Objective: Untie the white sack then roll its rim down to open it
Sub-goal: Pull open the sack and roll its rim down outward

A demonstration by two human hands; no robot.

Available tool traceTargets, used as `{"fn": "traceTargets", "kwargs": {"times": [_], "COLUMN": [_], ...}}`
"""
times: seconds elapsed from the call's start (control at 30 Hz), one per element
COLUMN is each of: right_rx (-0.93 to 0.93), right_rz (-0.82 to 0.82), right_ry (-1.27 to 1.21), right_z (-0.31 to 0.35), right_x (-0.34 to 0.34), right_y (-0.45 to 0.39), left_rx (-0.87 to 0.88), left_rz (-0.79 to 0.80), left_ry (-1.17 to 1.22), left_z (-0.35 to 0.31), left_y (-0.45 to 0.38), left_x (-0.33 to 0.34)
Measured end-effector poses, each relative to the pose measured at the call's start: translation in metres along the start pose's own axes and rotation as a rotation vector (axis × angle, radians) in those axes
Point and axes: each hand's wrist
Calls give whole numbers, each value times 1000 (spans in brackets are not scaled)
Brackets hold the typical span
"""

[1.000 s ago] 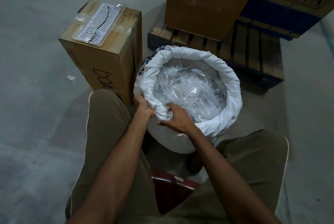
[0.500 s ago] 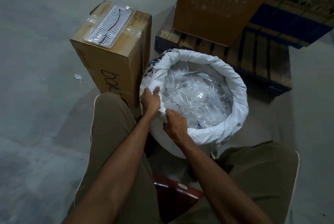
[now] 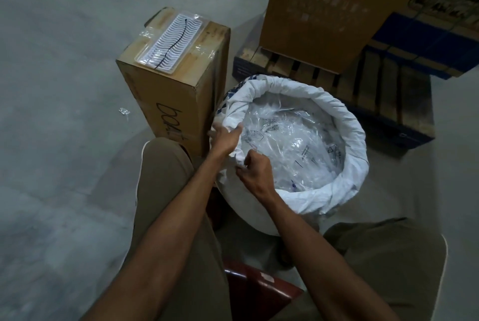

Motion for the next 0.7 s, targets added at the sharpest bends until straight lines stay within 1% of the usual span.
{"fn": "traceTargets", "kwargs": {"times": [0.07,0.1,0.13,0.2,0.27,0.3,0.33,0.4,0.5,0.57,0.6,0.63,0.67,0.7], "right_rx": [-55,-94,-131,-182,-181,-191,-230,-325,-392,-416,-437,-464,-485,-493], "right_rz": [49,75,99,149,216,224,191,72,-59,-101,-119,-132,-121,-70], "right_ry": [122,169,198,188,143,156,192,273,334,385,414,452,499,547], "right_z": [6,8,9,9,9,7,4,-2,-7,-5,-4,-4,-5,-7], "right_x": [10,14,15,12,-3,-10,-17,-27,-28,-23,-19,-15,-11,-7], "right_y": [6,11,14,14,6,-1,-9,-24,-57,-88,-106,-123,-141,-159], "left_rx": [207,292,357,395,346,312,282,207,65,-35,-65,-67,-89,-103], "left_rz": [-136,-151,-138,-79,-70,-78,-86,-93,-143,-140,-122,-98,-56,-80], "left_ry": [-251,-356,-433,-442,-327,-273,-229,-161,-41,49,96,93,97,126], "left_z": [-9,-14,-18,-28,-37,-40,-41,-42,-40,-41,-41,-43,-46,-43], "left_y": [-6,-12,-19,-32,-45,-49,-54,-61,-72,-81,-84,-85,-88,-90], "left_x": [-2,-1,1,1,-2,-3,-2,3,17,16,14,12,11,9]}}
Point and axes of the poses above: each hand's wrist, its own y-axis away from the middle knuckle, its own x-axis out of the palm, z = x × y, and after that the axes turned 7 degrees about -z, right-handed
